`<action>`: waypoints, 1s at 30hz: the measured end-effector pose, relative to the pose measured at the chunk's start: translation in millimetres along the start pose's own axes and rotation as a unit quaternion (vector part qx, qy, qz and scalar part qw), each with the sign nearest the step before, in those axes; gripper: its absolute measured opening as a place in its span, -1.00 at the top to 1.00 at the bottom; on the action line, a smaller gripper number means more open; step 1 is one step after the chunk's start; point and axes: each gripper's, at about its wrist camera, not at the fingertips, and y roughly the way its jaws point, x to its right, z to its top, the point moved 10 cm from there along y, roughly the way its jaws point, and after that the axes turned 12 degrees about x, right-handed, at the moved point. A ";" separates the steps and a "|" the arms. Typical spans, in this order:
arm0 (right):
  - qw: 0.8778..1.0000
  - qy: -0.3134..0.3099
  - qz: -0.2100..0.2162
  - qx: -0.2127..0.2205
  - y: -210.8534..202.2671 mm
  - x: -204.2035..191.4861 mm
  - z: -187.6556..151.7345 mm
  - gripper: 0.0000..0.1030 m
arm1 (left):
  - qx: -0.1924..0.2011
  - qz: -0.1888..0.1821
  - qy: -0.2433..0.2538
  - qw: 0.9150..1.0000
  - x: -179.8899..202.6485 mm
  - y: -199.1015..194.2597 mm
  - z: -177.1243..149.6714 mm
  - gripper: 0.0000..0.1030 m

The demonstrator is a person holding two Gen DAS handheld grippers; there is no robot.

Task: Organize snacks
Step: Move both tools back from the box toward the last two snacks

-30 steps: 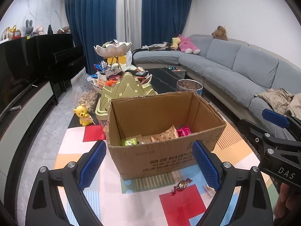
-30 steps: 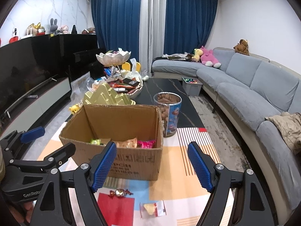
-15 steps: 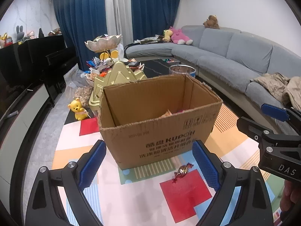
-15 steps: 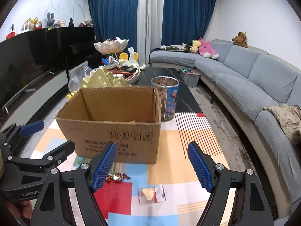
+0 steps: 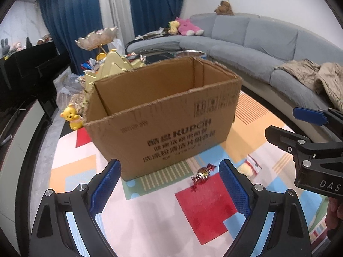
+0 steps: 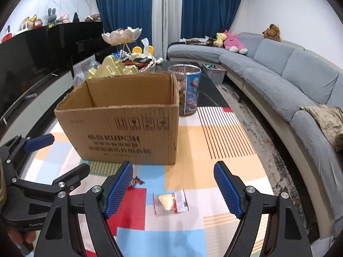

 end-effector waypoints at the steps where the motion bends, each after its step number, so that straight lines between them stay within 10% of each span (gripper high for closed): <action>1: 1.000 0.000 0.000 -0.002 0.7 0.1 -1.5 -0.53 | -0.003 -0.004 0.004 1.000 1.5 1.7 -2.6 -0.82; 30: 0.995 0.010 -0.006 -0.096 35.5 2.5 -70.7 -0.53 | -0.068 -0.096 0.112 0.987 45.5 55.6 -53.4 -0.52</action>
